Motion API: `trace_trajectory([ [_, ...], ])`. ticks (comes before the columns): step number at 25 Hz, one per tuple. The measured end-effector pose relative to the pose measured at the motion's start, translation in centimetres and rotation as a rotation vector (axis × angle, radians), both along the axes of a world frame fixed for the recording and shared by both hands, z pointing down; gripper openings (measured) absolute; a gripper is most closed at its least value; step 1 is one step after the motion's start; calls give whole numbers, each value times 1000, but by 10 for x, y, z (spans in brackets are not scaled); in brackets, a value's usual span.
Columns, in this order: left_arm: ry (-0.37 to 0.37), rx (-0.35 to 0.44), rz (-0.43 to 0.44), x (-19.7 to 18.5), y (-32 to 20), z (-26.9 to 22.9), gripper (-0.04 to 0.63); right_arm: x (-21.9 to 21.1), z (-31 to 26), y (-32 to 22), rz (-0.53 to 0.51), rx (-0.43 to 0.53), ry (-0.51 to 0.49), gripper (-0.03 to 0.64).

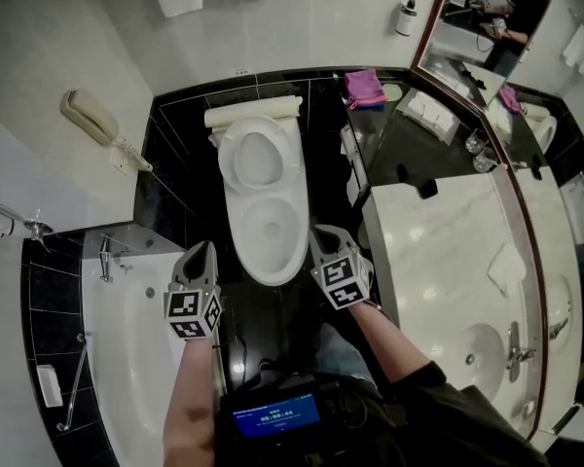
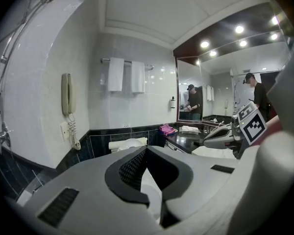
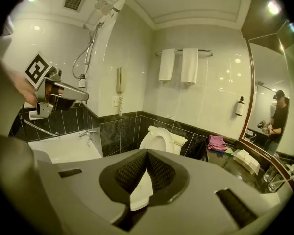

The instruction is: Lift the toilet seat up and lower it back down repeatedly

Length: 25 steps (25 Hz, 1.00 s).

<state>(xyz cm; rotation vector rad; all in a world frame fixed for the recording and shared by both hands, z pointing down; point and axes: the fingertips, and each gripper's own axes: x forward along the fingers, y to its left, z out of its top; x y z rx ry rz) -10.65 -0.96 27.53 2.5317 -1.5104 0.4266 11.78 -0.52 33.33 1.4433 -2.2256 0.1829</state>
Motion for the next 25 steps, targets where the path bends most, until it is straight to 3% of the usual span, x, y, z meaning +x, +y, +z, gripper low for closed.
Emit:
trace_trajectory([
  [3, -13, -2, -22, 15, -21, 1, 1, 9, 5, -29, -45, 13, 71, 24],
  [11, -45, 30, -101, 44, -79, -10, 2, 8, 12, -124, -266, 50, 225, 137],
  [17, -58, 27, -86, 53, -124, 5, 2, -9, 32, -195, -360, 48, 350, 212],
  [25, -10, 11, -31, 41, -206, 55, 2, -45, 83, -311, -434, 42, 587, 218],
])
